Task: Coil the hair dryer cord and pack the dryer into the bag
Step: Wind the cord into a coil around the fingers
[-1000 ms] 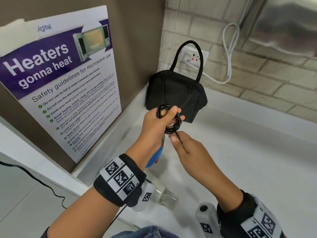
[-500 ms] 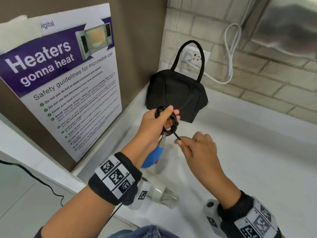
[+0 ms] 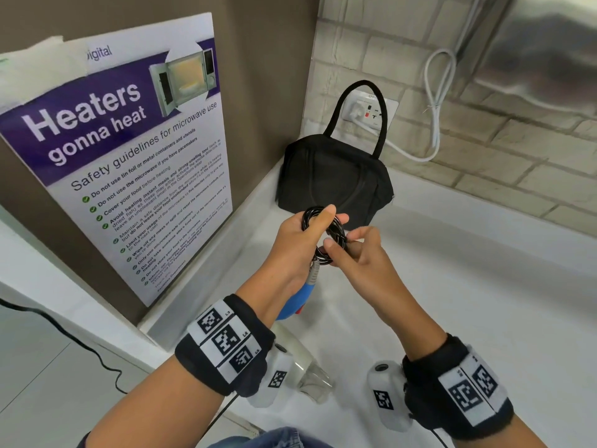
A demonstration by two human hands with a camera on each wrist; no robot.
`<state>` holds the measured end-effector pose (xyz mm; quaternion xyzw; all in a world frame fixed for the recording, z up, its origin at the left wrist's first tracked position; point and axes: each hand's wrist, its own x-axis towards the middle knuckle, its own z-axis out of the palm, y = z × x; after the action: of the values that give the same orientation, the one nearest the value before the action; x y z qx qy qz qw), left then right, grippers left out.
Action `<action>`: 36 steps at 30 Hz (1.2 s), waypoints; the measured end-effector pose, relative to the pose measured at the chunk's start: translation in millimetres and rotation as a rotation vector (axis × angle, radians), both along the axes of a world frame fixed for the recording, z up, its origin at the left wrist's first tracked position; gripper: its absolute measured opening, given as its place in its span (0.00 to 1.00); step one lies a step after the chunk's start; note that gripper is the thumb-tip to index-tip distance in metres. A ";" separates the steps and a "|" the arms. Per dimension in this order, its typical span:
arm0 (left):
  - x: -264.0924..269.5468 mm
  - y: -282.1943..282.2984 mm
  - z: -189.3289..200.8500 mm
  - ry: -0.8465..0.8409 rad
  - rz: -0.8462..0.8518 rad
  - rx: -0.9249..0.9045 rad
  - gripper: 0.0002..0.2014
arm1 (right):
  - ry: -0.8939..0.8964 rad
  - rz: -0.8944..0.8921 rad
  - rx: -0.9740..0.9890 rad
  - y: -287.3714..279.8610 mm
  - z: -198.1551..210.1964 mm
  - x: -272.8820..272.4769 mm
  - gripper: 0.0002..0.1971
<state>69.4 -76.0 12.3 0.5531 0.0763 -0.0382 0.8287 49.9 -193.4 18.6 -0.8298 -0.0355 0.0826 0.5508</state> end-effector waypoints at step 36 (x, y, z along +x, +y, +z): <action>7.9 17.4 -14.7 0.024 0.113 -0.023 0.09 | 0.077 -0.148 0.555 -13.1 -14.1 12.3 0.13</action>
<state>77.3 -58.6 -2.4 0.5377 0.1169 0.0009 0.8350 62.2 -206.6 4.5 -0.6439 0.0249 0.0606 0.7623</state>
